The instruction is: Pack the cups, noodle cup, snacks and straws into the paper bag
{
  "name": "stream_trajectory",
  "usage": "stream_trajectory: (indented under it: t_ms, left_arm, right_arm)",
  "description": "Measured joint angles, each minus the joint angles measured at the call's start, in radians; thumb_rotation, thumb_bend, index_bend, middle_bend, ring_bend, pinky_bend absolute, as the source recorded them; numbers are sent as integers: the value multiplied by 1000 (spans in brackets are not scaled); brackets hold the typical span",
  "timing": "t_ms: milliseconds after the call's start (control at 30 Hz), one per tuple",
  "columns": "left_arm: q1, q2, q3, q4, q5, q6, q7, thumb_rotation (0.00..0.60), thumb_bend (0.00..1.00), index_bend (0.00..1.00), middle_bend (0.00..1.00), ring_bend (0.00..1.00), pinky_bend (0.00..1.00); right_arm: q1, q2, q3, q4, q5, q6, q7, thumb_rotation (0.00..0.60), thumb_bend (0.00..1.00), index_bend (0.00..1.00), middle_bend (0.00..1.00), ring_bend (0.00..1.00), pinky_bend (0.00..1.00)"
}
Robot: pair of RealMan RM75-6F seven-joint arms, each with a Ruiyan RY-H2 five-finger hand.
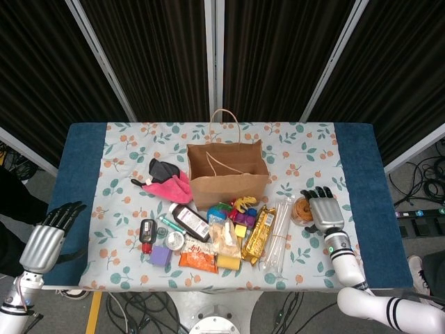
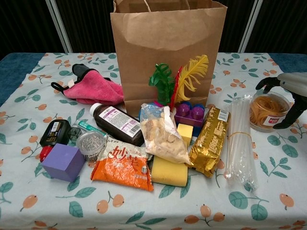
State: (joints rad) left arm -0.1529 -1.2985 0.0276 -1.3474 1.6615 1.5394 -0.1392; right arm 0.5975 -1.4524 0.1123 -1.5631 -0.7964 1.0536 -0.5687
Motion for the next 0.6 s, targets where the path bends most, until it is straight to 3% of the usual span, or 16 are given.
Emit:
stream_trajectory:
  t_ms: [267,400,600]
  left_arm:
    - [-1,5,-1,-11,3,3,6,600,103,177,216,149,206]
    - [0,3,-1,-11,5,6,6,600,103,177,216,149,206]
    - [-3,4,-4,-14,8,9,5,600,103,177,216,149,206]
  right_arm:
    - [-17,-15,14,6,-62,79,32,600,153,459,457,336,49]
    - [-37,-2,31,-9,-123,146,68,600,165,477,470,348,58]
    - [-53,83,82,-132,-192,222,94,600,173,479,470,348,58]
